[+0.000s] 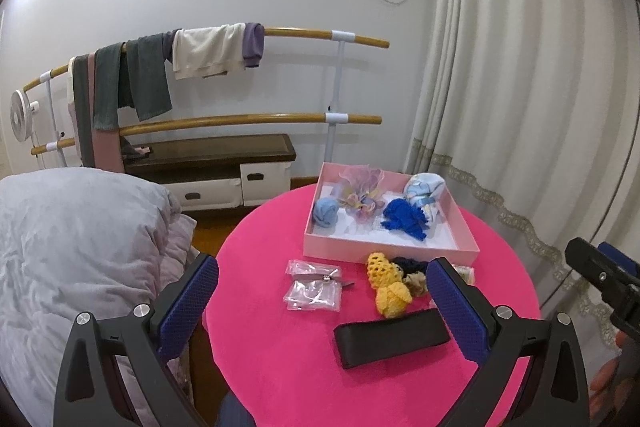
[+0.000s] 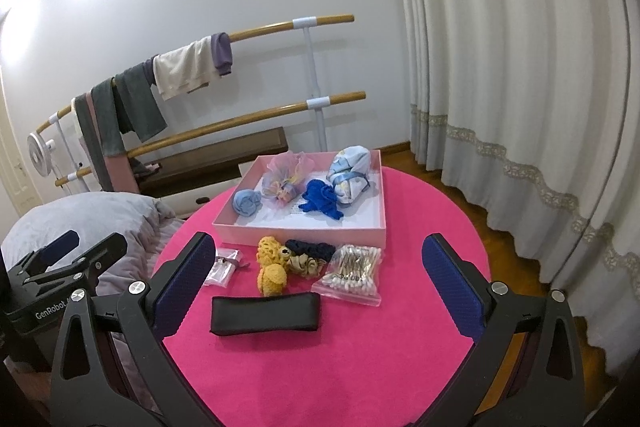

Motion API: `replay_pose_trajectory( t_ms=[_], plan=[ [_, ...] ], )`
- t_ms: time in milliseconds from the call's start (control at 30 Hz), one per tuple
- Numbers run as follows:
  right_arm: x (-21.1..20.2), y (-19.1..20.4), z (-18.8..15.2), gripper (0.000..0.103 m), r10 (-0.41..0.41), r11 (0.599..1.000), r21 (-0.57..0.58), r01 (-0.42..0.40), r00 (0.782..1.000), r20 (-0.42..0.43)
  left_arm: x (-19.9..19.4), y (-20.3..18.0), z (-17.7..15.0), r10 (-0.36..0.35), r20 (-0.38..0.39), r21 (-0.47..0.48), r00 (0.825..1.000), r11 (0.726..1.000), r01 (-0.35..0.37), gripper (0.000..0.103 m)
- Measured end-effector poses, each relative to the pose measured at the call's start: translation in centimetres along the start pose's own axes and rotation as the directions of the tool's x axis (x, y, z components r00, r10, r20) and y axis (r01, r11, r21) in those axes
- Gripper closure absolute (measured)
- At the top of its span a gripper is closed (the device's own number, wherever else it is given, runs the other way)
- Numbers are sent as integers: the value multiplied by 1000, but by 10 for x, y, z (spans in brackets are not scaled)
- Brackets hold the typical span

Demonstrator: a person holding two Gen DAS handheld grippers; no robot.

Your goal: Organize soft objects

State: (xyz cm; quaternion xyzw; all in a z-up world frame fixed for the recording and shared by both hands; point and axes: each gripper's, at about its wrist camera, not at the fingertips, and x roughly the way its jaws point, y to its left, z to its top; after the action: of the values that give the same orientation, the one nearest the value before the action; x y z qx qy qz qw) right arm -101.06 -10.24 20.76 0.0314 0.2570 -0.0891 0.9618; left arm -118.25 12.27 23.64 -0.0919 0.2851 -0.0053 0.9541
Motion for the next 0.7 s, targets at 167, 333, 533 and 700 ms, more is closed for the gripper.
replay_pose_trajectory(
  t_ms=[167,333,533,700],
  plan=[
    [7,-3,-1,0,-12,1000,3,12,1000,-11,8,3,0,4,-19,-2,1000,1000,-4,0],
    [16,-6,-3,0,-23,1000,5,23,999,-32,19,7,-2,8,-43,-4,999,1000,-8,0],
    [34,-11,-5,0,-36,999,10,37,997,-72,38,15,1,12,-80,-1,997,1000,-12,0],
    [52,-14,-8,0,-41,999,12,43,994,-103,59,20,2,20,-112,1,994,1000,-20,0]
  ],
)
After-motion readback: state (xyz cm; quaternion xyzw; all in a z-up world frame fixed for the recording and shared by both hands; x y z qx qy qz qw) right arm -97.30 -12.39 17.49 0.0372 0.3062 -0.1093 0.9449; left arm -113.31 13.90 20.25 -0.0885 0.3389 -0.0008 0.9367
